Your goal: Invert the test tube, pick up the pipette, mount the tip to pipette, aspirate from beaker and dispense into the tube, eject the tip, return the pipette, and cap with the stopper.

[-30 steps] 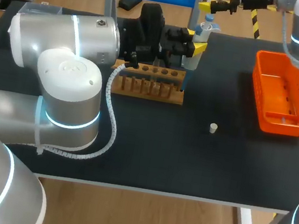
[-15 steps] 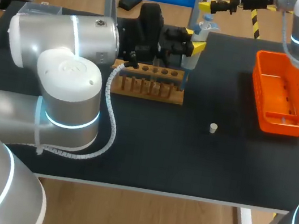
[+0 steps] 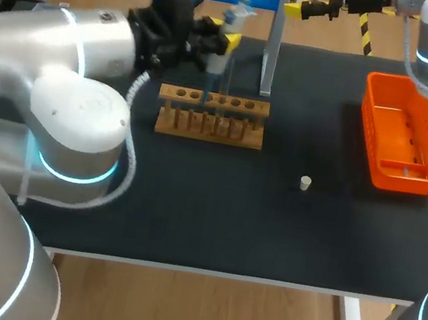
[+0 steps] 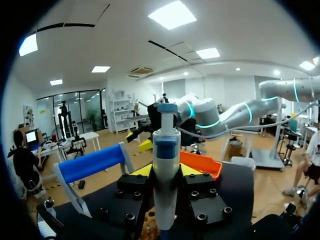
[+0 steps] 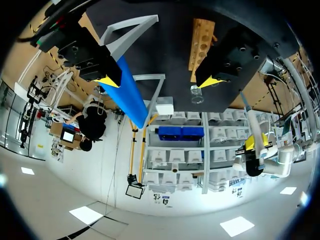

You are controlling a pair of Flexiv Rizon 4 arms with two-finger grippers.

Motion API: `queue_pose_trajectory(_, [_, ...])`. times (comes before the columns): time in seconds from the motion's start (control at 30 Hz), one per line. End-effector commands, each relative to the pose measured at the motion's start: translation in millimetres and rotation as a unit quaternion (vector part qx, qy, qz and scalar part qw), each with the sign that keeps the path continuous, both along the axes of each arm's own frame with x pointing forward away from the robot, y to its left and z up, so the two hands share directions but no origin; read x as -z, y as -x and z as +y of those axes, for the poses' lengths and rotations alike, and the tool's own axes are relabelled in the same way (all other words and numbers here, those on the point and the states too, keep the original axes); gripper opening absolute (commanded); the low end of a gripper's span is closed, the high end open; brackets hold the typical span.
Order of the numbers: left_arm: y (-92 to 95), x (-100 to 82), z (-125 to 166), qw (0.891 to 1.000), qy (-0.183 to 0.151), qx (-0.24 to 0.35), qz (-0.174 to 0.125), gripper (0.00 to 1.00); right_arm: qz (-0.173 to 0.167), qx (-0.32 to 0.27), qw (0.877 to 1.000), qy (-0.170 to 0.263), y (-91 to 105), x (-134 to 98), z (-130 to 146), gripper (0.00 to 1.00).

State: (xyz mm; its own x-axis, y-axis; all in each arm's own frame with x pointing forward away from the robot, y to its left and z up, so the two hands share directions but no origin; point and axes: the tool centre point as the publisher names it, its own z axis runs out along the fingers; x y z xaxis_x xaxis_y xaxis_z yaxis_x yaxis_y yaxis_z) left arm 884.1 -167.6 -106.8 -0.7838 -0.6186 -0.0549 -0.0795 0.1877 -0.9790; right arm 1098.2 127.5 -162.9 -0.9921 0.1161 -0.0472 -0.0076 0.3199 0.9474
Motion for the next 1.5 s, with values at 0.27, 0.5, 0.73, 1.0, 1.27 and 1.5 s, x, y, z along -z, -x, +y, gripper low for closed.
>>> queue_pose_trajectory(0.27, [-42.0, -4.7, 59.6, 0.996, -0.064, -0.027, 0.048, 0.0, 0.001, -0.002, 1.0, 0.001, -1.5, -0.6, -0.8, 1.0])
queue_pose_trajectory(0.5, [-74.8, -2.8, 75.4, 0.995, -0.066, -0.051, 0.054, 0.0, 0.001, -0.002, 1.0, 0.001, -1.5, -0.6, -0.8, 1.0])
queue_pose_trajectory(0.73, [-106.4, 13.6, 79.6, 0.988, -0.081, -0.105, 0.074, 0.0, 0.001, -0.002, 1.0, 0.001, -1.5, -0.6, -0.8, 1.0])
queue_pose_trajectory(1.0, [-142.1, 30.4, 81.7, 0.975, -0.098, -0.184, 0.082, 0.0, 0.001, -0.002, 1.0, 0.001, -1.5, -0.6, -0.8, 1.0])
queue_pose_trajectory(1.27, [-167.1, 39.0, 83.1, 0.961, -0.1, -0.243, 0.085, 0.0, 0.001, -0.002, 1.0, 0.001, -1.5, -0.6, -0.8, 1.0])
queue_pose_trajectory(1.5, [-183.4, 38.4, 90.5, 0.954, -0.092, -0.275, 0.081, 0.0, 0.001, -0.002, 1.0, 0.001, -1.5, -0.6, -0.8, 1.0])
